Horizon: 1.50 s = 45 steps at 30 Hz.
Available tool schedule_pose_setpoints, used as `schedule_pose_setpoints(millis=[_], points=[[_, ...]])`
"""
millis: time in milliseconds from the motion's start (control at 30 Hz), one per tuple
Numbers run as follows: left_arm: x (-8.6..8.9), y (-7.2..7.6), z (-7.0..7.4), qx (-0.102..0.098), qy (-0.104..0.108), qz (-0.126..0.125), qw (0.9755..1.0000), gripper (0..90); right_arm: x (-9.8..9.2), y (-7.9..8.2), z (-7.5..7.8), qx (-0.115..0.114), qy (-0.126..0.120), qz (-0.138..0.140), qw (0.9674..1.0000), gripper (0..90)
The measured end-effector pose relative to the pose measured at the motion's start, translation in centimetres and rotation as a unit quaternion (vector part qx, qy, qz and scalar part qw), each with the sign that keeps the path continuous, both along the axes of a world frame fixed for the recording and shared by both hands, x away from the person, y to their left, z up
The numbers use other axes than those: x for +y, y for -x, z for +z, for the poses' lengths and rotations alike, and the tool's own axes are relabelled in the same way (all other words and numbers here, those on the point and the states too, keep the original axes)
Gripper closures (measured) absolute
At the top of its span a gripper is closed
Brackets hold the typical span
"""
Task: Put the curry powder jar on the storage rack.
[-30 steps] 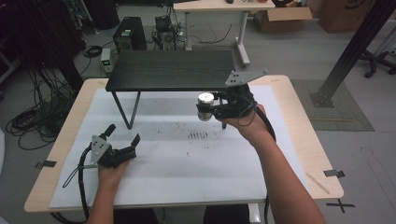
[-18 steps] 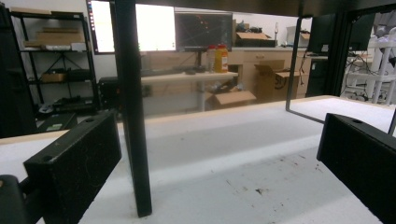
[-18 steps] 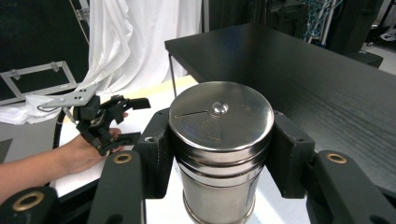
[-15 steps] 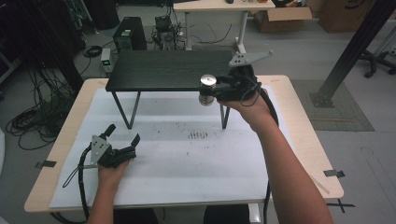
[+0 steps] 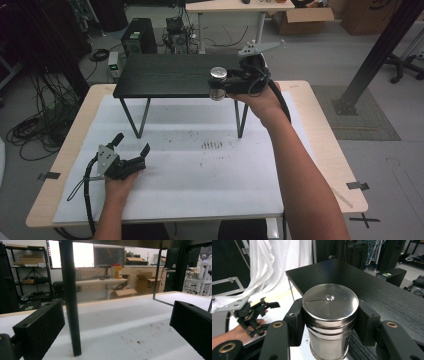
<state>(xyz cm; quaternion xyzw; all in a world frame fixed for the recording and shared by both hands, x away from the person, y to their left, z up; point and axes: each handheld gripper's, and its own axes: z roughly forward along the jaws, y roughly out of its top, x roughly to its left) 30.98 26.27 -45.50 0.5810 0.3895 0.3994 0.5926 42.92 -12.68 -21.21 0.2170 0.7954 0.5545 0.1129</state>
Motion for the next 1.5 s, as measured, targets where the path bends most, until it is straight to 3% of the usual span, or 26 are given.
schedule_pose_setpoints(millis=[433,867,1500], points=[[0.0,0.0,0.0,0.000,0.000,0.000,1.0000,0.2,0.8,-2.1,0.3,0.001,0.003,-0.031,0.9995,48.7],[0.1,0.0,0.0,-0.001,-0.001,0.000,1.0000,0.2,1.7,-3.2,0.0,-0.010,0.007,-0.072,0.9973,48.8],[0.1,0.0,0.0,-0.001,0.000,0.000,1.0000,0.2,2.6,-3.9,-1.0,-0.007,0.027,-0.087,0.9958,48.7]])
